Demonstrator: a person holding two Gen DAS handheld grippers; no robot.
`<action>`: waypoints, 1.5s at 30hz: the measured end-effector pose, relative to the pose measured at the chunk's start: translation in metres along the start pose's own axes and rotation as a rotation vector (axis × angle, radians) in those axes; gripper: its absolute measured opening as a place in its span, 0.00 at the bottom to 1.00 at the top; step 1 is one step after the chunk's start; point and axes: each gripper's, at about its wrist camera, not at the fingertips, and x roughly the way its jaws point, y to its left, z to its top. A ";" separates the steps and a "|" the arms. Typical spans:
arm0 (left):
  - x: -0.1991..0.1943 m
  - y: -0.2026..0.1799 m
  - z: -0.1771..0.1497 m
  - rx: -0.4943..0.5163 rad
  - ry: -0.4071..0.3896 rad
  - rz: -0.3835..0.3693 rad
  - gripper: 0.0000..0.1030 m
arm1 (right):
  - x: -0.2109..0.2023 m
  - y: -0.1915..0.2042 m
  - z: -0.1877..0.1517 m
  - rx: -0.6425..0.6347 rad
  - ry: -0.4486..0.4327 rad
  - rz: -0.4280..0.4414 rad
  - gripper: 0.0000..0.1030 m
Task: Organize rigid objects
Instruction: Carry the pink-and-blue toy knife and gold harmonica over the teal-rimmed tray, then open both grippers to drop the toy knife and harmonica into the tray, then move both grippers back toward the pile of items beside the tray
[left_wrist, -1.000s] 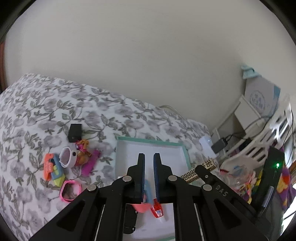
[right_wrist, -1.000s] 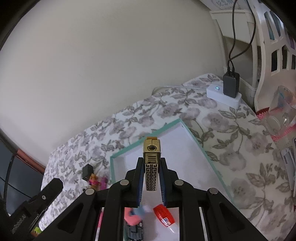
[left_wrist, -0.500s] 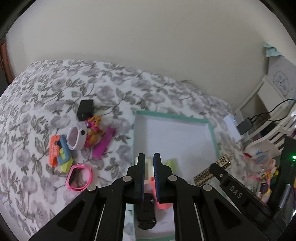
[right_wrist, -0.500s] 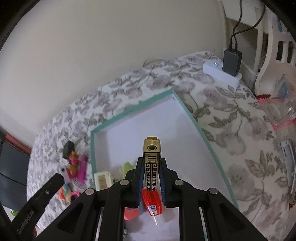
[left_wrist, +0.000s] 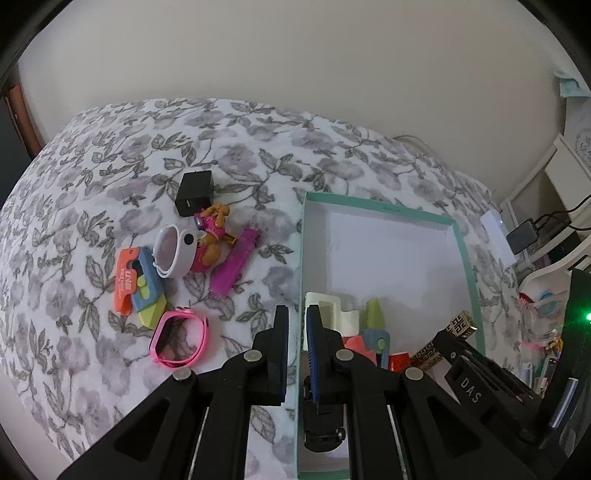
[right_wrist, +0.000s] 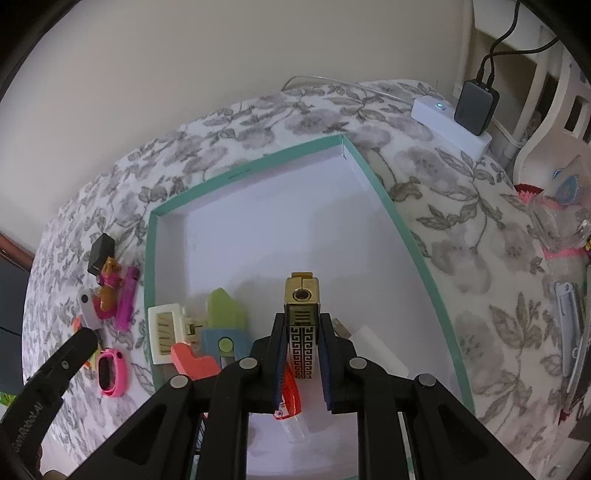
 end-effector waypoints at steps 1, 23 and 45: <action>0.001 0.001 0.000 -0.002 0.003 0.003 0.09 | 0.000 0.001 0.000 -0.003 -0.001 -0.002 0.17; 0.007 0.035 0.002 -0.102 0.044 0.132 0.63 | -0.014 0.041 -0.003 -0.116 -0.069 0.014 0.19; 0.019 0.078 -0.003 -0.262 0.076 0.244 0.98 | -0.009 0.059 -0.012 -0.130 -0.115 0.078 0.92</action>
